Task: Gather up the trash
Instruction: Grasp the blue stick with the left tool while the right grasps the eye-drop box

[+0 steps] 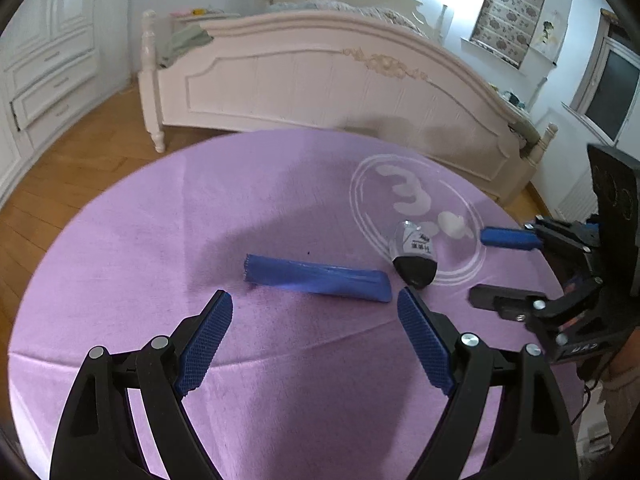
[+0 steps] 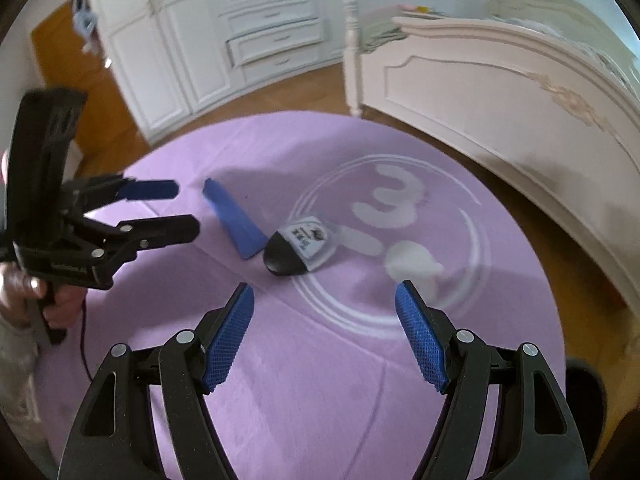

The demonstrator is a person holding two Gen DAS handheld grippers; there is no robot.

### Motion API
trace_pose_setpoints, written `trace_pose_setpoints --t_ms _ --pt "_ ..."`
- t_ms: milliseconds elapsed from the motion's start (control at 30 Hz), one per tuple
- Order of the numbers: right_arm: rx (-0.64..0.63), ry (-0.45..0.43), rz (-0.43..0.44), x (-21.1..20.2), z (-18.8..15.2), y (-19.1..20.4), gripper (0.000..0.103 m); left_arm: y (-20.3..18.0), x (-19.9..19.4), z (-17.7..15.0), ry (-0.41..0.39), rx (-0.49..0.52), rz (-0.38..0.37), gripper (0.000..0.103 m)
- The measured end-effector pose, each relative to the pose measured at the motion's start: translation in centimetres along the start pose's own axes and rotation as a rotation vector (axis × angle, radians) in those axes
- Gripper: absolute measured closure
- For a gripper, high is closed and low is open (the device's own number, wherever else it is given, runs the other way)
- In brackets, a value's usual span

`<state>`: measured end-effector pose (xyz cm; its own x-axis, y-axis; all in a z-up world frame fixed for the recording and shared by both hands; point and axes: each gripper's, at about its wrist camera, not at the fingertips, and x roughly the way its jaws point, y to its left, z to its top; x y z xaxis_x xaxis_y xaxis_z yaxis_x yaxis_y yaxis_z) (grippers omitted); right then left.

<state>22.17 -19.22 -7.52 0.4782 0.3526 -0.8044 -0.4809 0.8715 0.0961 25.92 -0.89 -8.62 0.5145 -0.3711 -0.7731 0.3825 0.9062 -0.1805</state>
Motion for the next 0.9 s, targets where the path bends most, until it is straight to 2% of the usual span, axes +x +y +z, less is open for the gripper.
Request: trace_pose_setpoints --t_ms 167,367,433,533,633,800,867,900 --pt "-0.100 0.034 -0.004 2.3 1.2 1.1 0.030 0.8 1.4 0.7 0.033 0.052 0.020 0.019" --pt "-0.162 0.059 0.020 4.3 2.5 1.6 0.030 1.0 1.8 1.4 0.049 0.121 0.003 0.019" --pt "-0.172 0.060 0.036 4.7 2.6 1.6 0.032 1.0 1.6 1.6 0.048 0.180 -0.008 0.019" --pt "-0.147 0.053 0.053 4.5 2.7 1.0 0.048 1.0 1.5 2.1 0.062 0.283 -0.055 0.019" --pt "-0.080 0.062 0.106 3.9 2.5 -0.2 0.048 0.9 1.9 2.6 0.085 0.384 -0.089 0.019" --pt "-0.055 0.052 0.102 3.0 1.4 -0.5 0.048 -0.6 3.1 1.9 0.126 0.617 -0.080 0.020" --pt "-0.063 0.046 0.089 2.9 1.2 -0.5 0.048 -0.9 3.1 1.6 0.112 0.652 -0.081 0.022" --pt "-0.070 0.044 0.082 2.9 1.1 -0.4 0.047 -0.7 3.1 1.7 0.117 0.633 -0.092 0.028"
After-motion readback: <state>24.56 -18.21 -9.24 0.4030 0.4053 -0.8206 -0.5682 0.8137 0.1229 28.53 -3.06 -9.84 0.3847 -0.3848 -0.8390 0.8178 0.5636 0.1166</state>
